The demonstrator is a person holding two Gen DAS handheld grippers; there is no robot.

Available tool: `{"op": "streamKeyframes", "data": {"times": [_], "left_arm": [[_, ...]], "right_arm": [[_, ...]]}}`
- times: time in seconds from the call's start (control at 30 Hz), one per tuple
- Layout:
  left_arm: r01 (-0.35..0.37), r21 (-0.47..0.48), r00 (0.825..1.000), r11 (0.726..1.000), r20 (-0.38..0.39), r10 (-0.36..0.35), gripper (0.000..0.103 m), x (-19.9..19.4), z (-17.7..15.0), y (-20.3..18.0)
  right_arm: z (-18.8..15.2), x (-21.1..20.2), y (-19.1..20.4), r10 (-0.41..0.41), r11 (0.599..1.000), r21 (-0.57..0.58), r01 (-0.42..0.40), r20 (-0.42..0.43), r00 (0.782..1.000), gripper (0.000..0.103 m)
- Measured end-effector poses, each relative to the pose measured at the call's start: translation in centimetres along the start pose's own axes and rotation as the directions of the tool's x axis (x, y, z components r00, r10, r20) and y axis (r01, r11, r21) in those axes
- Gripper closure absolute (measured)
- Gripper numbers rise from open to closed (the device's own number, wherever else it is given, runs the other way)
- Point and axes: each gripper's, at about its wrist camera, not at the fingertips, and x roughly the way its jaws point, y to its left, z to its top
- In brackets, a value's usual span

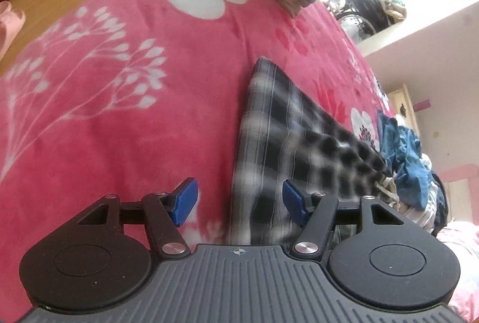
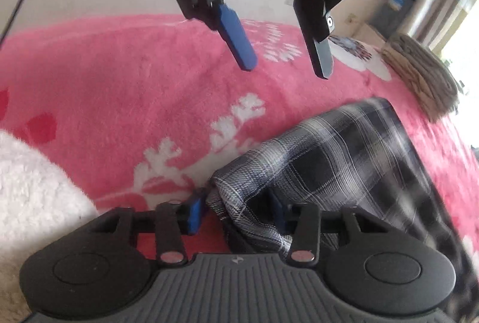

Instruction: Fold clothes

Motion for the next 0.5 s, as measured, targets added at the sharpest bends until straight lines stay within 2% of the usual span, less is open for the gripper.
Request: {"op": "streamKeyframes", "data": {"times": [0.03,0.13,0.23,0.37,0.5], "left_arm": [[-0.002,0.005,1.0,1.0,0.0,0.002,0.04,0.5,0.4,-0.2],[-0.019,0.043,1.0,0.999,-0.006,0.02,0.041,2.7,1.7,-1.1],[-0.041,0.123,0.999,0.992,-0.005,0.042,0.041,5.0,3.2,-2.7],[-0.089,0.207,0.996,0.974,0.025,0.086,0.045,7.7,4.7,-4.2],[-0.125,0.22,0.992,0.967,0.04,0.119,0.052,10.0,6.0,-4.6]], "right_arm": [[0.0,-0.1,-0.3,0.0,1.0,0.032,0.0,0.0,1.0,0.072],[0.1,-0.3,-1.2,-0.001,0.992,0.126,0.001,0.001,1.0,0.081],[0.1,-0.6,-2.0,0.001,0.976,0.217,-0.002,0.006,1.0,0.088],[-0.1,-1.0,-3.0,0.007,0.946,0.325,-0.014,0.022,1.0,0.089],[-0.2,-1.3,-3.5,0.005,0.922,0.386,-0.023,0.047,0.999,0.09]]}}
